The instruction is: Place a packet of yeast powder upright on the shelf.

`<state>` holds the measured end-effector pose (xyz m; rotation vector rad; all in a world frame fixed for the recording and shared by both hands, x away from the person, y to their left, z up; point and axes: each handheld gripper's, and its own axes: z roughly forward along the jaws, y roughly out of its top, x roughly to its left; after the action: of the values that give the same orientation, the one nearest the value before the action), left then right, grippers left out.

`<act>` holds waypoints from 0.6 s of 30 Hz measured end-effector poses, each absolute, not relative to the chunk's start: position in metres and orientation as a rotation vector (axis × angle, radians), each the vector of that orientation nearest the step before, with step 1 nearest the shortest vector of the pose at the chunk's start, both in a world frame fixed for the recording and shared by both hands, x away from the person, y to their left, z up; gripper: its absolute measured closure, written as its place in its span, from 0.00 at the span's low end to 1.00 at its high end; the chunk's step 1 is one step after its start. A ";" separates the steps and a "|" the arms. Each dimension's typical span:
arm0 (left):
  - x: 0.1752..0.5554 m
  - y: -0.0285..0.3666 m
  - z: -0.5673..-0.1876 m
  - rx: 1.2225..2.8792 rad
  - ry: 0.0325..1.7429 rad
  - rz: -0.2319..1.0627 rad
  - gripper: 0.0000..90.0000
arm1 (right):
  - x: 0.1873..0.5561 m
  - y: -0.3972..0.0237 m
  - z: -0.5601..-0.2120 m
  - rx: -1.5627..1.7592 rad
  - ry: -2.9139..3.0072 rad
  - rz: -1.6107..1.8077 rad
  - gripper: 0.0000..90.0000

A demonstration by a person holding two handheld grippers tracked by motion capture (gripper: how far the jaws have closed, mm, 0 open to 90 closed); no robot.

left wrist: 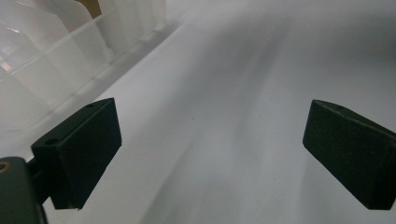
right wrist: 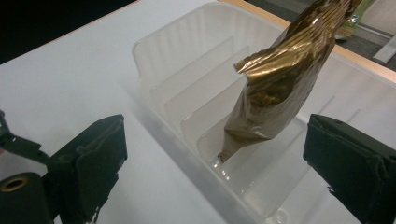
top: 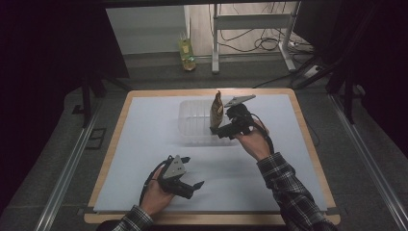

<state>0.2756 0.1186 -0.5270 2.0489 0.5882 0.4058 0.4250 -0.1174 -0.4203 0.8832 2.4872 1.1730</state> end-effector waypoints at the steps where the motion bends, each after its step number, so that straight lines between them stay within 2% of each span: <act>1: 0.276 0.119 -0.527 2.049 0.589 0.407 0.05 | 0.423 -0.118 -0.421 0.877 2.487 1.176 0.07; 18: 0.276 0.118 -0.527 2.052 0.586 0.407 0.04 | 0.400 -0.125 -0.435 0.820 2.537 1.186 0.04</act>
<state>0.2757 0.1180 -0.5275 2.0522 0.5865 0.4068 0.3998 -0.1255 -0.4353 0.8202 2.5372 1.1862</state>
